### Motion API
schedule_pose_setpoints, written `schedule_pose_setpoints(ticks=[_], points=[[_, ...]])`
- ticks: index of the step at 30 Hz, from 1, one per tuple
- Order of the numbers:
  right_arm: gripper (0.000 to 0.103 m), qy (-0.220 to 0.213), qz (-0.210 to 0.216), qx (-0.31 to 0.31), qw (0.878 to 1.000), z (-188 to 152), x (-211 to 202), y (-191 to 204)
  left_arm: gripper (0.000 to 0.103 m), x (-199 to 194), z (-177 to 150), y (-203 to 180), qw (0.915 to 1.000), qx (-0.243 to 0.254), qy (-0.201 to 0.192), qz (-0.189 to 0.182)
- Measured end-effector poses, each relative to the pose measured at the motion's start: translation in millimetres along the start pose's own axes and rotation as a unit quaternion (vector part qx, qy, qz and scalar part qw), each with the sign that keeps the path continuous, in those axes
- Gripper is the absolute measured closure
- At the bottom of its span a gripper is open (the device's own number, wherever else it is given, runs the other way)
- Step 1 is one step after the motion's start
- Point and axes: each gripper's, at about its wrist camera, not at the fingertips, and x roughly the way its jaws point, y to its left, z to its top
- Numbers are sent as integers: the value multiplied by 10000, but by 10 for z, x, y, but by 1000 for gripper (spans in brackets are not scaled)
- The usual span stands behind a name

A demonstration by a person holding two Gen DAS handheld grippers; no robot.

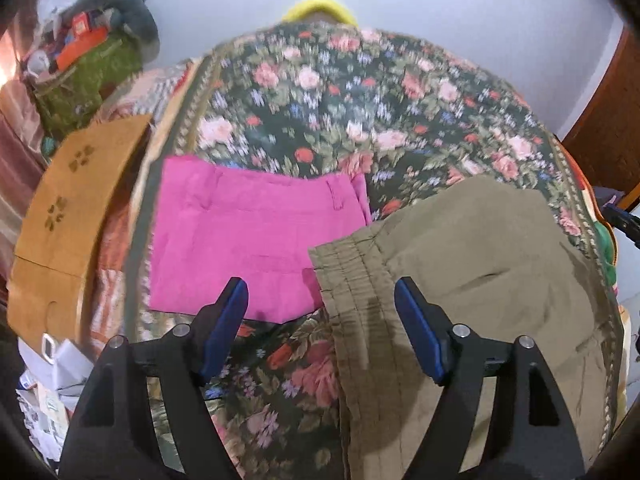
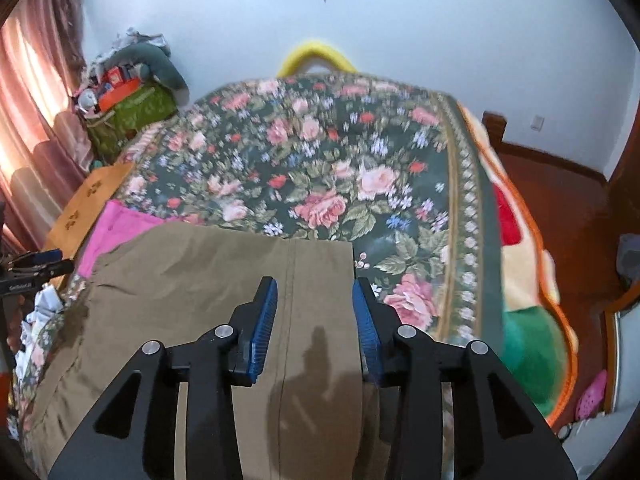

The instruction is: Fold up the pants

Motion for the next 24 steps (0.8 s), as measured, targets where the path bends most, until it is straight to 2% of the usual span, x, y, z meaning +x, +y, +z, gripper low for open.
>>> schedule_pose_setpoints(ticks=[8,11,14,17,18,20,21,24], points=[[67,671,-164,292,9972,148,781,-170,27,459,69,-11,9992,-167,266,-256],[67,878,-136,533,9946,175,1039,-248,26,563,114,35,9975,-381,334,-485],[64,874,-72,723,9935,149,1160,-264,26,679,146,61,9946,-574,454,-735],[64,797,-104,583,9951,127,1195,-180,26,771,143,57,9929,-606,500,-894],[68,788,-187,480,9956,111,1202,-142,27,783,142,56,9924,-630,496,-937],[78,800,-274,320,9959,115,1232,-102,41,804,137,67,9892,-710,523,-1174],[90,802,-301,281,9959,120,1232,-89,44,803,138,67,9877,-767,540,-1252],[90,734,-311,191,9966,117,1186,-81,54,755,132,15,9900,-655,450,-1167]])
